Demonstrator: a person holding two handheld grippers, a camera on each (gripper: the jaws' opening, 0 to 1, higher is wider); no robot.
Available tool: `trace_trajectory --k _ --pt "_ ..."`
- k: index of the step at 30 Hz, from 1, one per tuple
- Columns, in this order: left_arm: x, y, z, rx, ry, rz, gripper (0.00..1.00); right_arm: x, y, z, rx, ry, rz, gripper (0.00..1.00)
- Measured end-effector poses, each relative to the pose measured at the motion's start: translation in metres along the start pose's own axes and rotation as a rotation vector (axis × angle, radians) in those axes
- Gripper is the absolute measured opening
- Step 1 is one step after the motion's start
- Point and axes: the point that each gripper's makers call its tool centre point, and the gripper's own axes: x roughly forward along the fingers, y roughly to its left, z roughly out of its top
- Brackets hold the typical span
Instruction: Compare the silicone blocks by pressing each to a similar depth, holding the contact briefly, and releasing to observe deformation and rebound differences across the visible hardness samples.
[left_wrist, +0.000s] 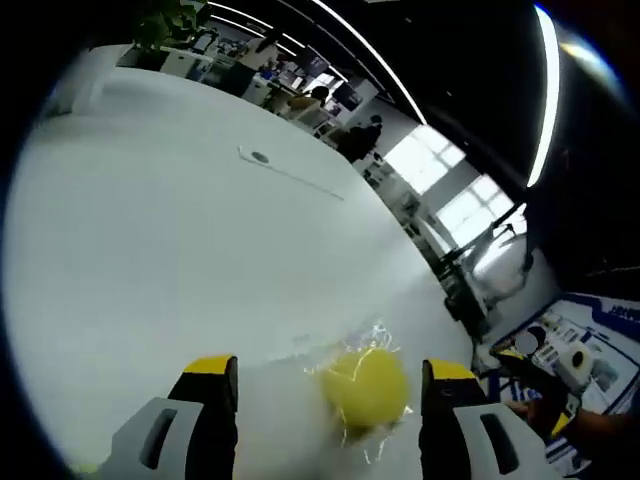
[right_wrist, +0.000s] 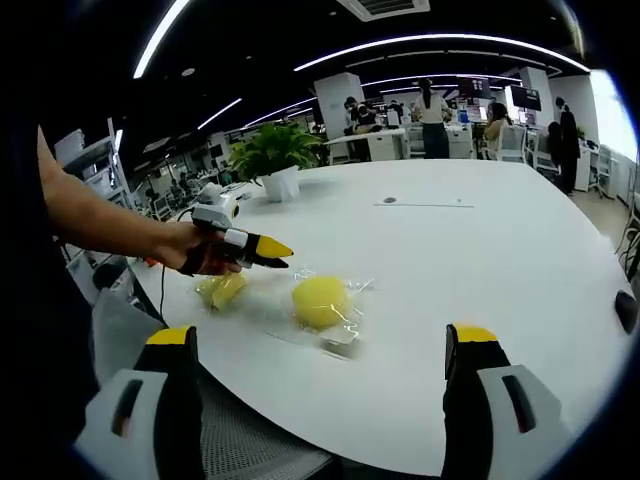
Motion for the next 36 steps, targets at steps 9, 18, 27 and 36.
trace_trajectory --k 9,18,27,36 --pt "0.013 0.011 -0.004 -0.181 -0.003 0.046 0.32 -0.011 -0.003 -0.005 0.007 0.015 -0.018 0.96" --pt "0.022 0.008 -0.020 -0.140 0.067 0.052 0.00 -0.028 -0.009 -0.006 0.003 0.021 -0.049 0.96" --pt "0.020 0.006 -0.018 -0.134 0.071 0.029 0.00 -0.031 -0.009 -0.012 0.016 0.027 -0.057 0.93" --pt "-0.007 -0.060 0.008 0.216 -0.040 -0.153 0.00 -0.038 -0.010 -0.010 0.019 -0.013 -0.081 0.96"
